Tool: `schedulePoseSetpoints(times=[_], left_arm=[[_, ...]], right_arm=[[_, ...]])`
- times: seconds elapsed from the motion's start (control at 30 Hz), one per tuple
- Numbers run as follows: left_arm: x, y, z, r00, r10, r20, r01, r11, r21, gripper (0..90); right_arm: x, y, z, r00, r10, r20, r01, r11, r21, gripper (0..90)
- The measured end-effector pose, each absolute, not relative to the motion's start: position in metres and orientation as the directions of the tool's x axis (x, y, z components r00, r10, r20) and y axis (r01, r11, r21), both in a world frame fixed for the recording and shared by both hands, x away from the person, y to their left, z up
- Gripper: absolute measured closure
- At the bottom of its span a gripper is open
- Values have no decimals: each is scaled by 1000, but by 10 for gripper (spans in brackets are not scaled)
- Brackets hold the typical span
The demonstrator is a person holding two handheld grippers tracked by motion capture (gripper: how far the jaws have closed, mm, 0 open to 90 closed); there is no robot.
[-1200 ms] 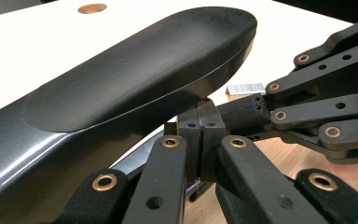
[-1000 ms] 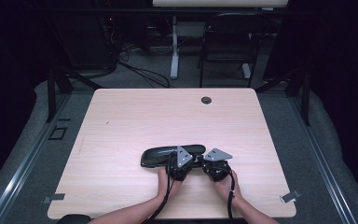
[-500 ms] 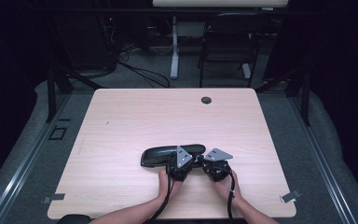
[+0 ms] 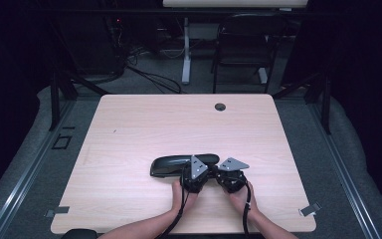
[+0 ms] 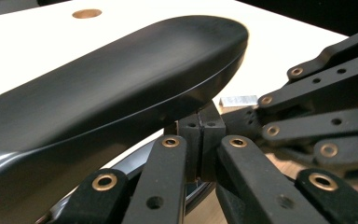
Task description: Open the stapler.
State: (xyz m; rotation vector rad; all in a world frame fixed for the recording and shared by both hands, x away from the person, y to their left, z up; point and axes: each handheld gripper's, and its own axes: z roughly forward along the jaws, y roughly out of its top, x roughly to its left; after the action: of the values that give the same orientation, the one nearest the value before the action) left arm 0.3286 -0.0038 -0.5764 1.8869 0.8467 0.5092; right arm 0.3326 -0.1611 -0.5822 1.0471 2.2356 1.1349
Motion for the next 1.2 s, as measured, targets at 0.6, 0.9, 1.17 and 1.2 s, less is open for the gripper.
schedulePoseSetpoints(times=[0.6,0.9,1.17,1.2], left_arm=[[332,12,-523,650,756,72,105,-183,978,900],[332,13,-529,670,740,57,179,-235,955,900],[333,18,-528,667,744,33,232,-251,940,900],[334,18,-527,670,741,35,233,-255,938,900]], right_arm=[[333,-161,-583,-633,774,-37,424,386,819,900],[334,-161,-582,-628,778,-29,433,379,818,900],[335,-161,-582,-623,782,-21,441,374,816,900],[335,-161,-582,-622,783,-20,443,373,815,900]])
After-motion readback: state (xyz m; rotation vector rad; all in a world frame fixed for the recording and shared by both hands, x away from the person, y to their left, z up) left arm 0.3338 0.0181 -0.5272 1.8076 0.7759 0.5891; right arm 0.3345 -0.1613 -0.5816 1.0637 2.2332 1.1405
